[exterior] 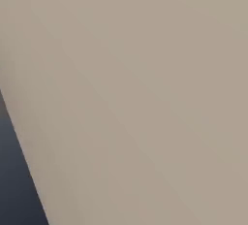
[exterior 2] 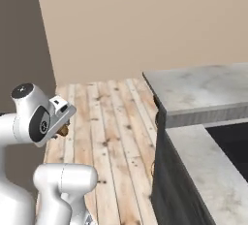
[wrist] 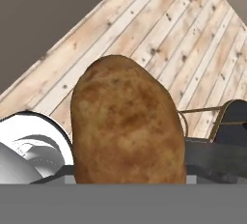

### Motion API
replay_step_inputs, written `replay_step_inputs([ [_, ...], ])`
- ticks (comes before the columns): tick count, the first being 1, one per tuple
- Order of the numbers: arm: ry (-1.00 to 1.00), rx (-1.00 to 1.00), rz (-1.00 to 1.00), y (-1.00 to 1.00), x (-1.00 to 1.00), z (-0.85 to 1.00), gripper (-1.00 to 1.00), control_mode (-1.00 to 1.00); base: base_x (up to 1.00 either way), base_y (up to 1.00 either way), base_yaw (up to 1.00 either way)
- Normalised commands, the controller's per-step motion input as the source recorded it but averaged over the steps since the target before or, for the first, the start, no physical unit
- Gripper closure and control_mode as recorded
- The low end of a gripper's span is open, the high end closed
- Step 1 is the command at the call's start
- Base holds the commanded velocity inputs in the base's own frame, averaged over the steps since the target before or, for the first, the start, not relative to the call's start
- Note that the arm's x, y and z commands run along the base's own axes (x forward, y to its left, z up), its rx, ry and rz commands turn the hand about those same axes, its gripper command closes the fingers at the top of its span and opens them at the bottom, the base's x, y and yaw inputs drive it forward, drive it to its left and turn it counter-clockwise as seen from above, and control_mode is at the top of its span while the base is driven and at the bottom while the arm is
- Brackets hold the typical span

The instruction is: Place the bell pepper and potato inside the fridge drawer. Close the drawer after placing the vegetables.

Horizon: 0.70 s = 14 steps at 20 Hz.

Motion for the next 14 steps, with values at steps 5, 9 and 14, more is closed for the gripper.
replay_step_inputs([
  [5, 0.00, 0.00, 0.00, 0.00, 0.00, 0.00, 1.00, 1.00, 1.00, 0.69, -0.60],
  [9, 0.00, 0.00, 0.00, 0.00, 0.00, 0.00, 1.00, 1.00, 1.00, 0.94, -0.51],
  [14, 0.00, 0.00, 0.00, 0.00, 0.00, 0.00, 1.00, 1.00, 1.00, 1.00, -0.29],
])
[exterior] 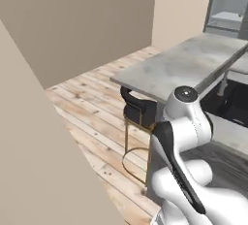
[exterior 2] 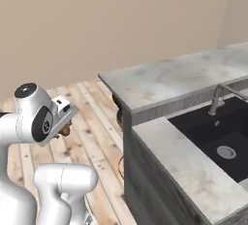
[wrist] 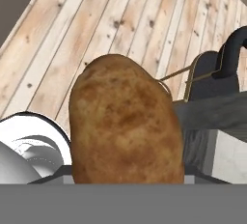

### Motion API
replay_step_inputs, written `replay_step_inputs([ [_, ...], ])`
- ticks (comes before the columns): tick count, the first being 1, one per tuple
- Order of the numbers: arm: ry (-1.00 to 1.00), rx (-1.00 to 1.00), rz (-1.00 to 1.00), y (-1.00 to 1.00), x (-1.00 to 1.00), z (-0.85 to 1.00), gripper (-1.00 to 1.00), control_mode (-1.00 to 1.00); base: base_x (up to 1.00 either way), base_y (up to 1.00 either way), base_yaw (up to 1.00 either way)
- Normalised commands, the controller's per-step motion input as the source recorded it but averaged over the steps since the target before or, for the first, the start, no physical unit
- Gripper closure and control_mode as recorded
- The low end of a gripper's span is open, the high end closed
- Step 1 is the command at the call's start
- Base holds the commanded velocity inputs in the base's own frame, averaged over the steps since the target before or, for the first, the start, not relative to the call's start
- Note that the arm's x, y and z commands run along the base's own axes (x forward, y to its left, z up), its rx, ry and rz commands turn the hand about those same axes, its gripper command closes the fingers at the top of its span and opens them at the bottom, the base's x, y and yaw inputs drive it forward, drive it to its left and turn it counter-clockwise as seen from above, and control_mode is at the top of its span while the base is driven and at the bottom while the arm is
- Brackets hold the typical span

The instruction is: Place the bell pepper and potato inside the fridge drawer. Close the drawer after placing the vegetables.

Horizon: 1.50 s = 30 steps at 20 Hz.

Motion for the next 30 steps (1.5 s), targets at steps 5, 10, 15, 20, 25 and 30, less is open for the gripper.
replay_step_inputs([
  [5, 0.00, 0.00, 0.00, 0.00, 0.00, 0.00, 1.00, 1.00, 1.00, 0.99, 0.04],
  [10, 0.00, 0.00, 0.00, 0.00, 0.00, 0.00, 1.00, 1.00, 1.00, 0.67, 0.26],
  [15, 0.00, 0.00, 0.00, 0.00, 0.00, 0.00, 1.00, 1.00, 1.00, 0.98, -0.11],
  [20, 0.00, 0.00, 0.00, 0.00, 0.00, 0.00, 1.00, 1.00, 1.00, 1.00, -0.39],
  [25, 0.00, 0.00, 0.00, 0.00, 0.00, 0.00, 1.00, 1.00, 1.00, 0.93, -0.45],
  [30, 0.00, 0.00, 0.00, 0.00, 0.00, 0.00, 1.00, 1.00, 1.00, 0.97, -0.44],
])
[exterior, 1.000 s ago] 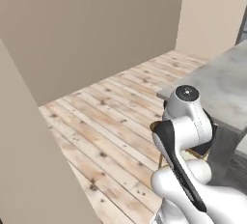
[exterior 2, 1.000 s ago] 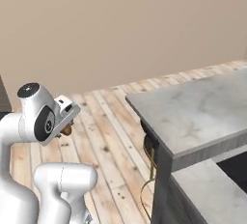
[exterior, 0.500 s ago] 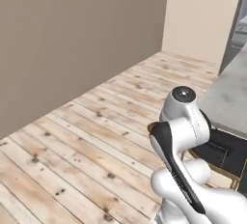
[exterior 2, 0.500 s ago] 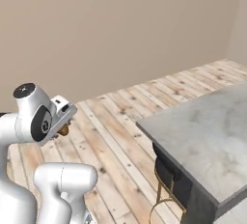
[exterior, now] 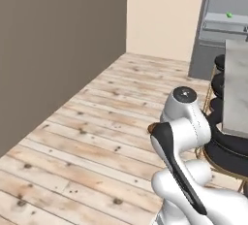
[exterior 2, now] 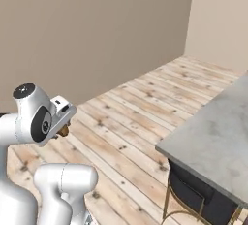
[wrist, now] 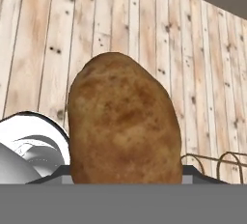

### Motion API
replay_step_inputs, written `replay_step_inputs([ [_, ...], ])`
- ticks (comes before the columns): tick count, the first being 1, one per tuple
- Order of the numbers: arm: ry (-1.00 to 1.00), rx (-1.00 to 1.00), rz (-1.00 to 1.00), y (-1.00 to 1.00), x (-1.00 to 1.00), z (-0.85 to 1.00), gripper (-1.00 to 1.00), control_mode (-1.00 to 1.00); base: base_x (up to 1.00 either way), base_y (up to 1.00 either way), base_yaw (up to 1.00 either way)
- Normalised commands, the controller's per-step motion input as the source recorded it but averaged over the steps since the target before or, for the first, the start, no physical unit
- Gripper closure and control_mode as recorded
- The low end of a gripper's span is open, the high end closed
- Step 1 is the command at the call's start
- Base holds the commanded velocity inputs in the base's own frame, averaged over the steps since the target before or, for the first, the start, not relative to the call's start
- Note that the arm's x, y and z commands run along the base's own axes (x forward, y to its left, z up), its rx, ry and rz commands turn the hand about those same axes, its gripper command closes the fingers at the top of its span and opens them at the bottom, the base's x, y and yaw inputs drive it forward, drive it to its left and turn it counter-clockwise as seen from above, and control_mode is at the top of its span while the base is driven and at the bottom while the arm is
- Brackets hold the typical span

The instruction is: Place the bell pepper and potato inside the fridge drawer. Close the drawer after placing the vegetables.

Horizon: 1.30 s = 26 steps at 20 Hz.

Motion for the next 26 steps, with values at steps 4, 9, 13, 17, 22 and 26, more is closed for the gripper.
replay_step_inputs([
  [4, 0.00, 0.00, 0.00, 0.00, 0.00, 0.00, 1.00, 1.00, 1.00, 0.98, -0.39],
  [9, 0.00, 0.00, 0.00, 0.00, 0.00, 0.00, 1.00, 1.00, 1.00, 0.81, -0.42],
  [13, 0.00, 0.00, 0.00, 0.00, 0.00, 0.00, 1.00, 1.00, 1.00, 0.75, -0.47],
  [17, 0.00, 0.00, 0.00, 0.00, 0.00, 0.00, 1.00, 1.00, 1.00, 0.56, -0.43],
  [22, 0.00, 0.00, 0.00, 0.00, 0.00, 0.00, 1.00, 1.00, 1.00, 0.36, -0.37],
  [26, 0.00, 0.00, 0.00, 0.00, 0.00, 0.00, 1.00, 1.00, 1.00, 0.26, -0.36],
])
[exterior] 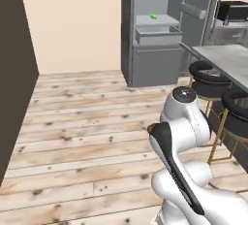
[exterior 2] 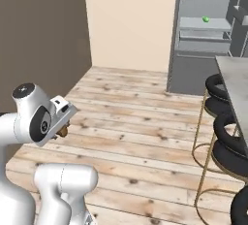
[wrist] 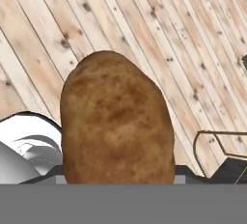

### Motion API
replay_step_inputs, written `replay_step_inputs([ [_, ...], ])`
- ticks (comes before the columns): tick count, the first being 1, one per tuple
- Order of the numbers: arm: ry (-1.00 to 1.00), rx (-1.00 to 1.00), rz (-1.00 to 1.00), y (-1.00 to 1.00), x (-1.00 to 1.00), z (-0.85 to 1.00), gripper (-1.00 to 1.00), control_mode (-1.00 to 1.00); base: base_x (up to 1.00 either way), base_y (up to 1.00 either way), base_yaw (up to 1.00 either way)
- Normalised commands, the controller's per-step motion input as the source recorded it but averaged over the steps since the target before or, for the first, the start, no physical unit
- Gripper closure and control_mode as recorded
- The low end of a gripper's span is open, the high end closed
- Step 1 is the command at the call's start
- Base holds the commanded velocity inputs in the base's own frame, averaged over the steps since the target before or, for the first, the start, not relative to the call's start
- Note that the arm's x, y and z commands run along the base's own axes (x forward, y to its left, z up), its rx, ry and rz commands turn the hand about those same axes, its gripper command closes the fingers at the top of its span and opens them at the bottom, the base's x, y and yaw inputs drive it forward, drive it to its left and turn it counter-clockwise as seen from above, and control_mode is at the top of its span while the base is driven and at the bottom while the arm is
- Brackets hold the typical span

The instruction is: Place the bell pepper and potato inside the fridge drawer. Close the drawer after placing the vegetables.

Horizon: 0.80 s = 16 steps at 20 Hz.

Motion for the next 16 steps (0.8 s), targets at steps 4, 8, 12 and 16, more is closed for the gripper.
replay_step_inputs([
  [4, 0.00, 0.00, 0.00, 0.00, 0.00, 0.00, 1.00, 1.00, 1.00, 0.24, -0.34],
  [8, 0.00, 0.00, 0.00, 0.00, 0.00, 0.00, 1.00, 1.00, 1.00, 0.36, -0.33],
  [12, 0.00, 0.00, 0.00, 0.00, 0.00, 0.00, 1.00, 1.00, 1.00, 0.35, -0.32],
  [16, 0.00, 0.00, 0.00, 0.00, 0.00, 0.00, 1.00, 1.00, 1.00, 0.38, -0.32],
])
